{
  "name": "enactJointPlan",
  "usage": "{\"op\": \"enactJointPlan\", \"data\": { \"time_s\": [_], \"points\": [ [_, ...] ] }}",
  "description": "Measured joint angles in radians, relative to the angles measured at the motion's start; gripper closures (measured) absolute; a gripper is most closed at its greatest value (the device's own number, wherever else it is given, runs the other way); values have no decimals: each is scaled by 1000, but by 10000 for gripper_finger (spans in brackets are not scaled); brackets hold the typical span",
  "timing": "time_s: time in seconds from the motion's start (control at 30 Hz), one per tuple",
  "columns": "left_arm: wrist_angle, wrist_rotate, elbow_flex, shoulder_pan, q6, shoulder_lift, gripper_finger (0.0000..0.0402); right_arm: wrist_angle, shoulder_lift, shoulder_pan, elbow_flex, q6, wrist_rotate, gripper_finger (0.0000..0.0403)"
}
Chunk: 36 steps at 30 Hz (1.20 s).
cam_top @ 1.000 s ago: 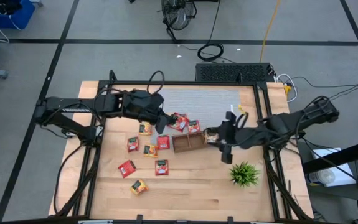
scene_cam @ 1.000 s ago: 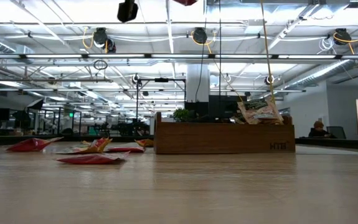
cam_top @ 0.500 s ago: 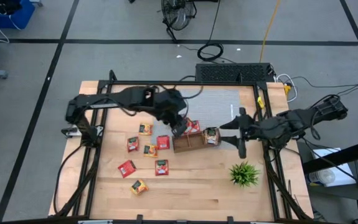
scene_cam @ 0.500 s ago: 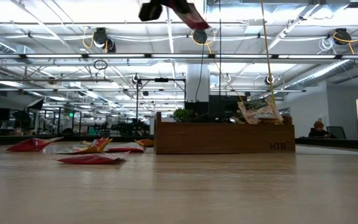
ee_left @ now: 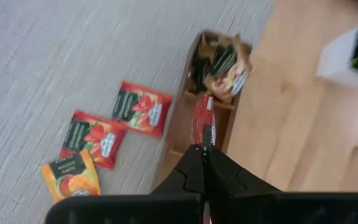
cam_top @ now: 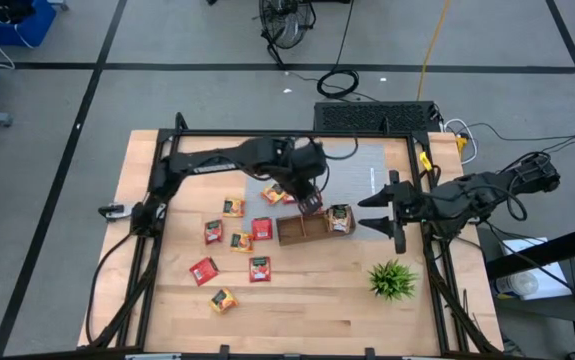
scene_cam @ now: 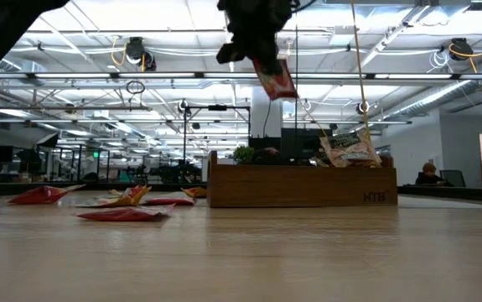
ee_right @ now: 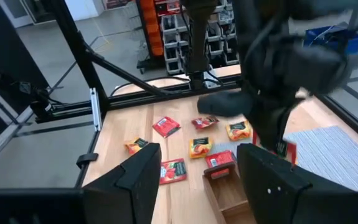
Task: Pick & Place Tea
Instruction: Put the red tea bag into the middle section of the wooden organizer
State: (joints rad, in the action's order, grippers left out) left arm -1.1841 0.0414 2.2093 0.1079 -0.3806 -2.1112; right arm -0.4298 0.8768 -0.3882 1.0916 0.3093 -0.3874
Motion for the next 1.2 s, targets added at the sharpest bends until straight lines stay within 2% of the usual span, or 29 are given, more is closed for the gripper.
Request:
{"op": "enactJointPlan", "data": {
  "time_s": [0.6, 0.77, 1.2],
  "points": [
    [42, -100, -1, -85, 47, -168, 402, -1, 0, 0, 0, -18, -2, 206],
    [44, -178, -3, -100, 53, -179, 402, 0, 0, 0, 0, -17, -2, 206],
    [55, -155, -3, -92, 72, -177, 401, 2, 0, 0, 0, -15, -3, 206]
  ]
}}
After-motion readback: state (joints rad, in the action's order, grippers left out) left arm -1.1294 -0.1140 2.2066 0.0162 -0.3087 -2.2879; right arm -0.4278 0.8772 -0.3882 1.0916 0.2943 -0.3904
